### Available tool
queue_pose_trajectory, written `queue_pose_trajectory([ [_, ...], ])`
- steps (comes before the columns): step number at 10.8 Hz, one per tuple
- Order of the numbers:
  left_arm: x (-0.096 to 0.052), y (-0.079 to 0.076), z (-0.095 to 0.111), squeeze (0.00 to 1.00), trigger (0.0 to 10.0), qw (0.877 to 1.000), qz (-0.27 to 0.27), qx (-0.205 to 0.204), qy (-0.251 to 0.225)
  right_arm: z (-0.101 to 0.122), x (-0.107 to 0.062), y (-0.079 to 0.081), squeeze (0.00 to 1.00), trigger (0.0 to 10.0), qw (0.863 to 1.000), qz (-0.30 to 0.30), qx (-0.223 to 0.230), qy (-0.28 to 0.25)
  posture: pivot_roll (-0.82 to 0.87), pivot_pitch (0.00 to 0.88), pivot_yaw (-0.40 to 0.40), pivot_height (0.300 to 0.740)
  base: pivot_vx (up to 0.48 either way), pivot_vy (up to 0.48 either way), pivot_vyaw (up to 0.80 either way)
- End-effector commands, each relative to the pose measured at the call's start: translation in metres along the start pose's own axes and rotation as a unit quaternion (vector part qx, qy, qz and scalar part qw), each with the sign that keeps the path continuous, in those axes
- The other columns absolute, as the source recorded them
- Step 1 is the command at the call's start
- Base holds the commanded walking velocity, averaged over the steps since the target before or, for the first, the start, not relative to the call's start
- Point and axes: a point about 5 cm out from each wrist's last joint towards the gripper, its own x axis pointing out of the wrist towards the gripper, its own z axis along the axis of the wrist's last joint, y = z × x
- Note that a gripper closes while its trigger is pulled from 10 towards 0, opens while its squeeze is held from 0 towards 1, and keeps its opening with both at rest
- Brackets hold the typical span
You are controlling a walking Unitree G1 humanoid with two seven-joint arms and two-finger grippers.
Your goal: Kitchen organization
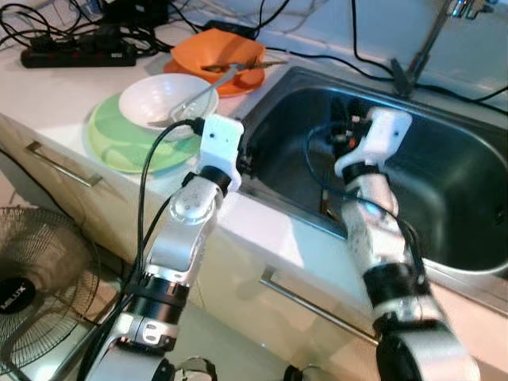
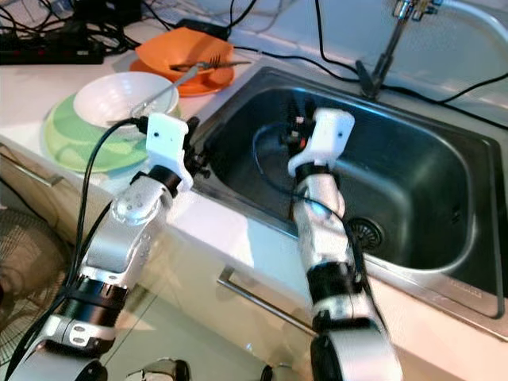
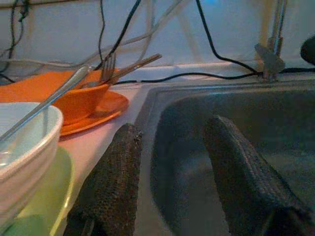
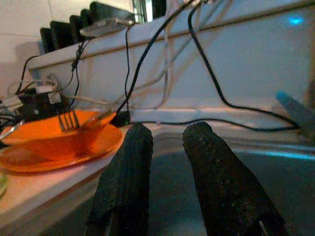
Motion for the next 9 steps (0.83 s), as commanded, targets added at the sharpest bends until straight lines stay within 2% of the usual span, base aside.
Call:
queue_pose_trajectory([
  [1,0.0,0.0,0.002,0.0,10.0,1.0,0.01,0.026,-0.008,0.0,-0.001,0.002,0.0,10.0,1.0,0.002,-0.005,0.006,0.05,0.066,-0.029,0.74,0.0,0.0,0.0],
  [2,0.003,0.01,0.018,0.0,10.0,0.994,0.05,0.092,-0.035,-0.002,-0.003,0.004,0.0,10.0,1.0,-0.002,0.001,0.011,0.05,0.061,-0.025,0.74,0.0,0.0,0.0],
  [3,0.008,0.024,0.037,0.0,10.0,0.982,0.089,0.156,-0.053,-0.004,-0.005,0.008,0.0,10.0,1.0,-0.001,0.006,0.015,0.06,0.056,-0.024,0.74,0.0,0.0,0.0],
  [4,0.011,0.03,0.045,0.0,10.0,0.977,0.098,0.181,-0.055,-0.005,-0.005,0.009,0.0,10.0,1.0,0.0,0.008,0.018,0.06,0.055,-0.024,0.74,0.0,0.0,0.0],
  [5,0.017,0.038,0.058,0.0,10.0,0.974,0.101,0.192,-0.064,-0.007,-0.005,0.01,0.0,10.0,1.0,-0.002,0.01,0.023,0.07,0.046,-0.023,0.74,0.0,0.0,0.0],
  [6,0.02,0.041,0.066,0.0,10.0,0.978,0.101,0.167,-0.071,-0.007,-0.005,0.01,0.0,10.0,1.0,-0.003,0.009,0.026,0.06,0.044,-0.022,0.74,0.0,0.0,0.0],
  [7,0.025,0.059,0.074,0.0,10.0,0.987,0.092,0.12,-0.062,-0.007,-0.005,0.01,0.0,10.0,1.0,-0.005,0.01,0.028,0.07,0.04,-0.022,0.74,0.0,0.0,0.0],
  [8,0.026,0.085,0.073,0.0,10.0,0.988,0.1,0.112,-0.039,-0.008,-0.006,0.01,0.0,10.0,0.999,-0.005,0.012,0.029,0.07,0.038,-0.016,0.74,0.0,0.0,0.0],
  [9,0.025,0.106,0.07,0.0,10.0,0.988,0.096,0.123,-0.012,-0.009,-0.006,0.011,0.0,10.0,0.999,-0.005,0.013,0.03,0.08,0.034,-0.014,0.74,0.0,0.0,0.0],
])
